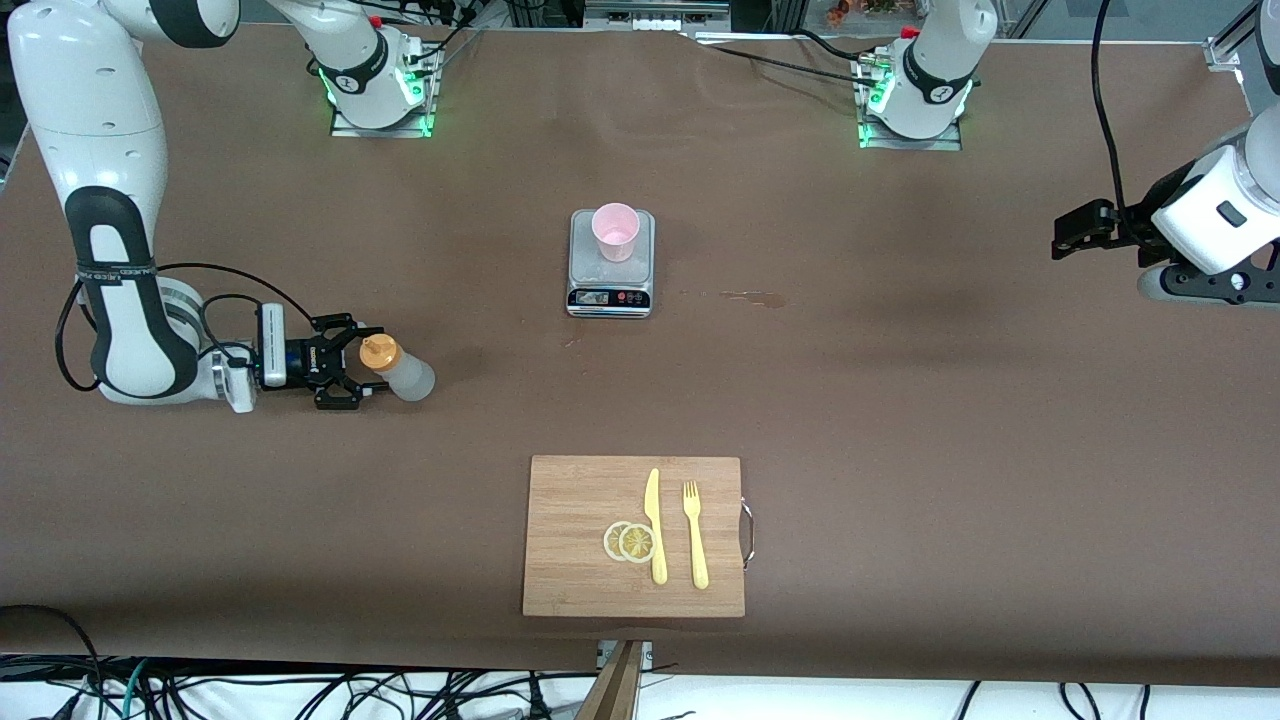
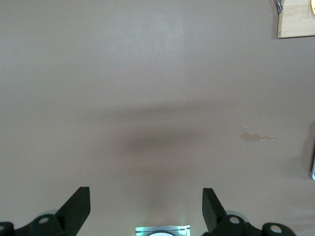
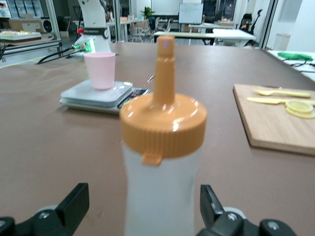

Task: Add sauce to pink cup with both arms
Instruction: 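Move the right gripper around the orange-capped squeeze bottle, then close the right gripper on the squeeze bottle, then lift the bottle with the right gripper and carry it over the cup, then tilt the bottle nozzle into the pink cup with the right gripper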

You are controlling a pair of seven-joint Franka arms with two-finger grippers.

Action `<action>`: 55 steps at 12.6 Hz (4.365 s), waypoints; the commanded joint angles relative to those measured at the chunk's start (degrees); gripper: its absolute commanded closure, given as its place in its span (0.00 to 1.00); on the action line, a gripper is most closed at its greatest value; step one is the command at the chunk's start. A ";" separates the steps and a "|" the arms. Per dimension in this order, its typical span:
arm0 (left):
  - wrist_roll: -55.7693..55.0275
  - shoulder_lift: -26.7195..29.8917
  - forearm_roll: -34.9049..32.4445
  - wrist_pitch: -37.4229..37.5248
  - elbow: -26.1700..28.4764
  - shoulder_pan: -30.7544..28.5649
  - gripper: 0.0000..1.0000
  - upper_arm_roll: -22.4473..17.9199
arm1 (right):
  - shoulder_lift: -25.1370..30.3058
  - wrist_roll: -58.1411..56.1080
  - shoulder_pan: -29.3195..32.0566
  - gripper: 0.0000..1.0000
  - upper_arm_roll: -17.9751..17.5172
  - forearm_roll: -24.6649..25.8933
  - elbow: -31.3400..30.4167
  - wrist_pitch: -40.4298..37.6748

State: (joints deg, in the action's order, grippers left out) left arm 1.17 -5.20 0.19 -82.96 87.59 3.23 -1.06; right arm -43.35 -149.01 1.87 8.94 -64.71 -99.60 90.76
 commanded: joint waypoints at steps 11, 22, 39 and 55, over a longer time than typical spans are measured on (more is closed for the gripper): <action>1.20 -0.78 -0.63 1.13 -1.81 -0.42 0.00 0.18 | 7.19 8.18 -8.17 1.00 1.94 -3.16 -2.60 3.70; 1.29 -0.78 -0.55 1.13 -1.90 -0.42 0.00 0.18 | 38.50 51.23 -25.42 1.00 -1.80 26.34 -24.59 27.63; 1.29 -0.78 0.42 1.13 -1.81 -0.42 0.00 0.09 | 35.44 111.47 -30.60 1.00 -23.88 64.17 -22.04 25.87; 1.29 -0.78 0.86 1.13 -1.81 -0.77 0.00 0.09 | 27.61 123.96 -38.69 1.00 -23.97 74.73 -11.76 12.42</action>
State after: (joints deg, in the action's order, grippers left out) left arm 1.26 -5.31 0.29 -82.95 87.39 3.01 -1.12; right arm -14.90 -26.40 -36.26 -14.98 8.94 -113.80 105.53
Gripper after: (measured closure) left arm 0.000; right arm 0.793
